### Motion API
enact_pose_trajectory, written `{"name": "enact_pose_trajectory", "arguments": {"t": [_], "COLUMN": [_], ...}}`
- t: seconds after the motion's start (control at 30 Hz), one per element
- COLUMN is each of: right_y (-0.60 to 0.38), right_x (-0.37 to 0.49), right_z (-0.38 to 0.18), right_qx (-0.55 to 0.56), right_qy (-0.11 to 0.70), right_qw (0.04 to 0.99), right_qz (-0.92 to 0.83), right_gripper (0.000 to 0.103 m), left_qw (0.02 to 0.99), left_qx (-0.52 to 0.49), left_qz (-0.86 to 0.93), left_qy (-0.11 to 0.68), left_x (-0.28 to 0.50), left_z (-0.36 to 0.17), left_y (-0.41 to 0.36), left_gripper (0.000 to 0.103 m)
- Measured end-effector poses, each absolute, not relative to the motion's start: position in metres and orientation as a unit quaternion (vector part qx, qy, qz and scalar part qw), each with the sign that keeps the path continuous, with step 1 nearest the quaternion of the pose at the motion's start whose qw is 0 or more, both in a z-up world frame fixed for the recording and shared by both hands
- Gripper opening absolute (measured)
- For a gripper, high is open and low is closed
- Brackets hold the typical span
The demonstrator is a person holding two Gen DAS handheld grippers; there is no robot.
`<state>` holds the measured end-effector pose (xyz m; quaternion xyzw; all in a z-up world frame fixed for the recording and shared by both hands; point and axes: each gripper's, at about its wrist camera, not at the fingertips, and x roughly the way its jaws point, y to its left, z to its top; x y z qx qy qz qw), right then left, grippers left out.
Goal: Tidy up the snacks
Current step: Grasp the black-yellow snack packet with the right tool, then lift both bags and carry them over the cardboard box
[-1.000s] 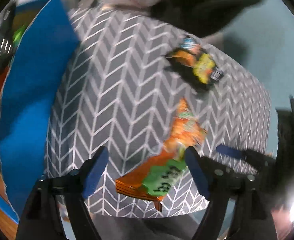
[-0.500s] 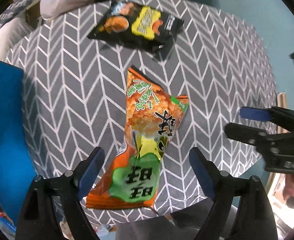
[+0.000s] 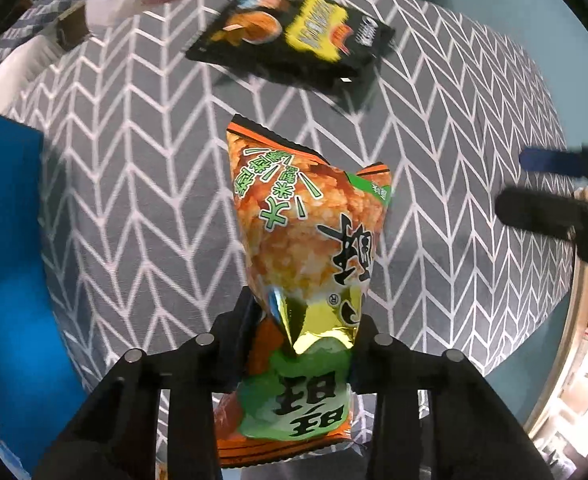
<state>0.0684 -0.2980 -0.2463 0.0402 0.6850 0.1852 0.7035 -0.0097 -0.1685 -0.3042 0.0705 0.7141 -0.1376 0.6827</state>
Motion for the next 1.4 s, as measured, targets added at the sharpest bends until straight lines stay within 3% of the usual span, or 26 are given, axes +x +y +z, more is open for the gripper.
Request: {"name": "enact_pose_trajectory", "arguments": {"t": [0.53,0.9,1.23,1.3,1.33,1.4], "right_y": [-0.183,-0.152,-0.146,-0.146,-0.146,-0.147], "right_x": [0.153,0.182,0.193,0.193,0.192,0.193], "right_z": [-0.248,-0.277,-0.294,-0.293,-0.291,-0.288], "right_qx": [-0.182,-0.233,-0.233,-0.231,-0.226,-0.212], "right_qy": [0.637,0.641,0.648,0.647,0.645,0.648], "right_qw": [0.684,0.657,0.654,0.657,0.661,0.664], "right_qz": [0.305,0.322,0.314,0.310,0.309,0.306], "right_gripper": [0.081,0.081,0.082,0.076,0.066,0.062], "left_qw": [0.705,0.713,0.718,0.719,0.720,0.722], "left_qx": [-0.017,-0.041,-0.040,-0.038,-0.038,-0.040], "left_qz": [-0.048,-0.023,-0.025,-0.026,-0.027,-0.028], "left_qy": [0.708,0.700,0.695,0.693,0.692,0.691], "left_x": [-0.001,-0.003,-0.001,-0.003,-0.004,-0.005], "left_z": [-0.264,-0.242,-0.223,-0.221,-0.218,-0.213], "left_y": [-0.060,-0.020,-0.036,-0.038,-0.038,-0.039], "left_gripper": [0.037,0.037,0.037,0.037,0.037,0.037]}}
